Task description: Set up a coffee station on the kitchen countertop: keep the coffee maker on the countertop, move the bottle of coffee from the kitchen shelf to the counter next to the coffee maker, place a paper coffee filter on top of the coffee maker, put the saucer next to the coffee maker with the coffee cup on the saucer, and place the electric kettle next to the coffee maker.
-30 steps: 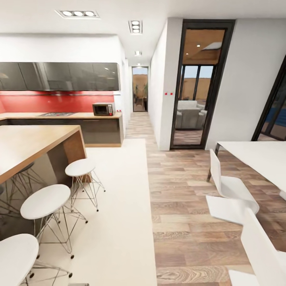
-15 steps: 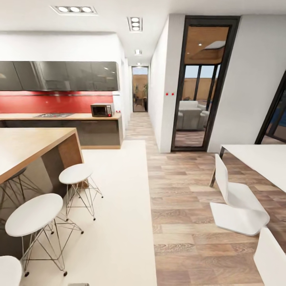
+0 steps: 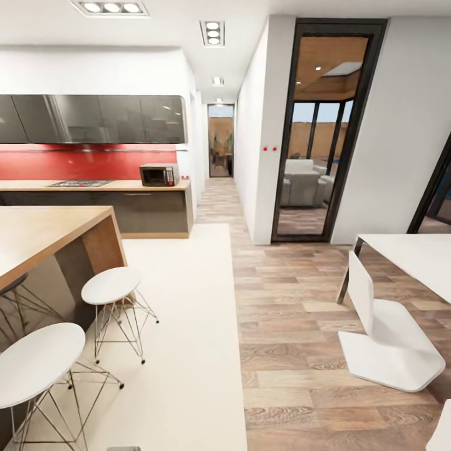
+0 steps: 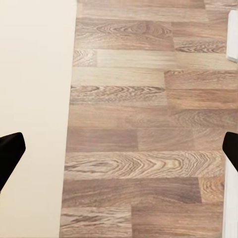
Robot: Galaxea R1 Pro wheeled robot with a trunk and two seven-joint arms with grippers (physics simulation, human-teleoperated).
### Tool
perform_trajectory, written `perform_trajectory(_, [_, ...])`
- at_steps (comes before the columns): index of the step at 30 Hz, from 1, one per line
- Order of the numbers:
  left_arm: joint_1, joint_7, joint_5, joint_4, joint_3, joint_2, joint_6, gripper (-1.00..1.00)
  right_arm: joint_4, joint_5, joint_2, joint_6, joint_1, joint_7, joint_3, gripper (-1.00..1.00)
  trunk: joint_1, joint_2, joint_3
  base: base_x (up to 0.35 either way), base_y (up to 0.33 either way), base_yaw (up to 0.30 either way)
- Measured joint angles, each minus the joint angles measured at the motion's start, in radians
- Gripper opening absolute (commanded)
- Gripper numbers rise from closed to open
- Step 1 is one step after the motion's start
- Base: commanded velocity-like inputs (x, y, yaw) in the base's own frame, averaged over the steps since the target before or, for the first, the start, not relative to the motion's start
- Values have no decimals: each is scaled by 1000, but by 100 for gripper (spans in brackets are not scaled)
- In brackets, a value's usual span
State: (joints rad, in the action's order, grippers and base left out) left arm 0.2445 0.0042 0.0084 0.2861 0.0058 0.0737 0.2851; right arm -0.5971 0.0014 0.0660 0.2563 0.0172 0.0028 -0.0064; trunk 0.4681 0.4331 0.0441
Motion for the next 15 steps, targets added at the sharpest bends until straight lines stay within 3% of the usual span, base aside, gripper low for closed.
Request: perform_trajectory(15, [0,0,0,0,0,0,0,100,0,0,0,0,0,0,0,100,0,0,0,339,0,0])
